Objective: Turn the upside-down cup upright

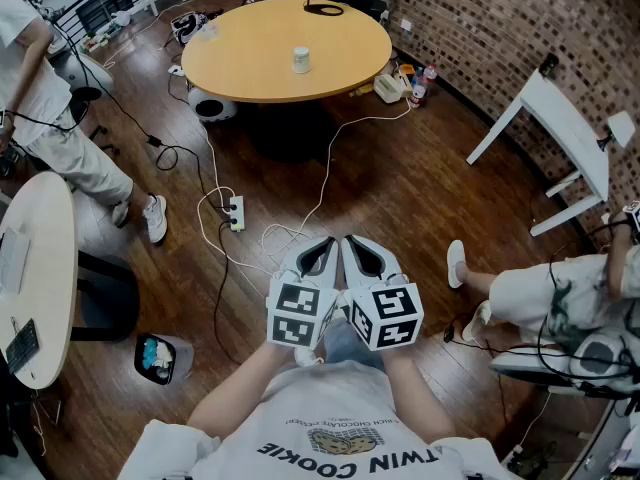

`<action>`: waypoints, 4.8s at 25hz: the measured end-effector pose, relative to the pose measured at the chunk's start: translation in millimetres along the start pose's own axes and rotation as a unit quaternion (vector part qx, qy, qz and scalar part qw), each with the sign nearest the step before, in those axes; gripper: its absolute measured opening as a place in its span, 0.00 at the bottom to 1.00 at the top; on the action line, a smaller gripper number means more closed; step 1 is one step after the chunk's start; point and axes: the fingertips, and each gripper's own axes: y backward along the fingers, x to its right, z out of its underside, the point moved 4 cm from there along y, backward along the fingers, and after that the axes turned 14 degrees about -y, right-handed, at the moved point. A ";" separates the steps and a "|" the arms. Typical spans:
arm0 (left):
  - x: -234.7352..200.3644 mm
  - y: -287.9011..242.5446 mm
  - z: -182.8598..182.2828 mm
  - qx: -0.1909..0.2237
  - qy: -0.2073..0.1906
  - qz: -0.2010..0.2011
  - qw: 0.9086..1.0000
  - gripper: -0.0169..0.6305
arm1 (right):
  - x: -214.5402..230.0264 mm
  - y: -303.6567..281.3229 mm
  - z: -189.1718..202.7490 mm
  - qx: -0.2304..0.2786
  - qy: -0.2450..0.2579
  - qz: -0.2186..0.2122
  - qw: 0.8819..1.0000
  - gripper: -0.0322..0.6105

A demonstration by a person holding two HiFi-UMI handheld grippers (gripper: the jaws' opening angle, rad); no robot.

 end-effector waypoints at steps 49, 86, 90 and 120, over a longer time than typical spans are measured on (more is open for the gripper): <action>-266.7 -384.1 -73.1 -0.042 0.013 -0.074 0.996 0.04 | 200.0 -399.2 -185.1 -0.039 0.015 -0.064 0.997 0.06; -531.9 -513.6 -67.0 -0.078 0.059 -0.105 0.990 0.04 | 236.3 -737.9 -198.4 -0.149 0.045 -0.030 0.987 0.57; -541.2 -522.9 -64.6 -0.081 0.062 -0.122 0.987 0.04 | 240.8 -755.1 -189.0 -0.165 0.063 -0.048 0.983 0.57; -548.2 -533.4 -57.1 -0.080 0.097 -0.142 0.982 0.04 | 246.0 -750.0 -206.1 -0.279 0.523 -0.149 0.792 0.50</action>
